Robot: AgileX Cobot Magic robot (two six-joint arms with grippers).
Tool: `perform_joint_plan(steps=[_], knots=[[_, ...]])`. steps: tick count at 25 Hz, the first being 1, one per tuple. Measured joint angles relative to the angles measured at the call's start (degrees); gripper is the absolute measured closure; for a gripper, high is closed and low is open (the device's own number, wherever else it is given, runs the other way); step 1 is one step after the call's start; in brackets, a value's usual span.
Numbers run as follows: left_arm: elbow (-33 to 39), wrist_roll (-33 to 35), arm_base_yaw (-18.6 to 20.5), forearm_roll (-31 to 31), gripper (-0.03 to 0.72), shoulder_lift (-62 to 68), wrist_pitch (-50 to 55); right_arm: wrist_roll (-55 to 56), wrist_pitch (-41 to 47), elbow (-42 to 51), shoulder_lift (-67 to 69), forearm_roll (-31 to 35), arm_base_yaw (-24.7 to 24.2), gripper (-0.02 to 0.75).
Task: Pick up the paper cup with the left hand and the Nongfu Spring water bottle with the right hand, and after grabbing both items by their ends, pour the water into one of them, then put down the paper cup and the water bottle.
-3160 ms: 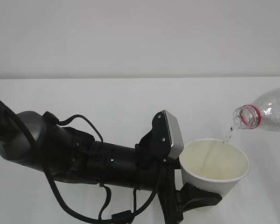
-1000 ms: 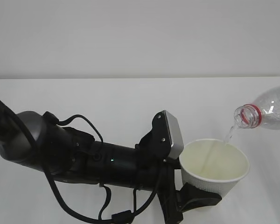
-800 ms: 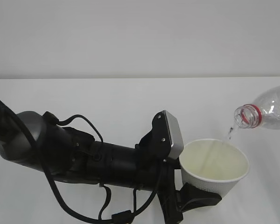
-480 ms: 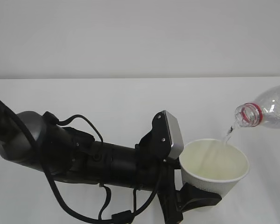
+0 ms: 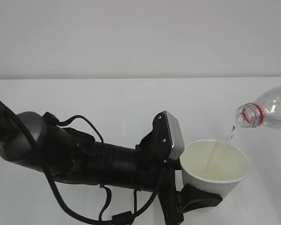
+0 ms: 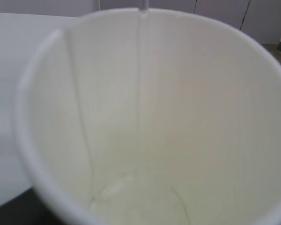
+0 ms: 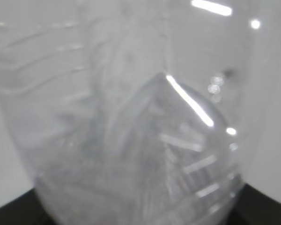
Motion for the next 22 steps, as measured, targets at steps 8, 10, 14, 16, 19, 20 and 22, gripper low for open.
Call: perform_joint_plan(steps=[8, 10, 14, 16, 19, 20, 22], knots=[[0.00, 0.00, 0.00, 0.00, 0.177, 0.00, 0.00, -0.09, 0.00, 0.00, 0.00, 0.00, 0.00, 0.286], [0.00, 0.00, 0.00, 0.00, 0.177, 0.00, 0.00, -0.09, 0.00, 0.00, 0.00, 0.00, 0.00, 0.286], [0.00, 0.00, 0.00, 0.00, 0.177, 0.00, 0.00, -0.09, 0.00, 0.00, 0.00, 0.00, 0.00, 0.286], [0.00, 0.00, 0.00, 0.00, 0.177, 0.00, 0.00, -0.09, 0.00, 0.00, 0.00, 0.00, 0.00, 0.286], [0.00, 0.00, 0.00, 0.00, 0.178, 0.00, 0.00, -0.09, 0.00, 0.00, 0.00, 0.03, 0.00, 0.286], [0.00, 0.00, 0.00, 0.00, 0.178, 0.00, 0.00, -0.09, 0.00, 0.00, 0.00, 0.03, 0.00, 0.286], [0.00, 0.00, 0.00, 0.00, 0.178, 0.00, 0.00, -0.09, -0.10, 0.00, 0.00, 0.03, 0.00, 0.286]])
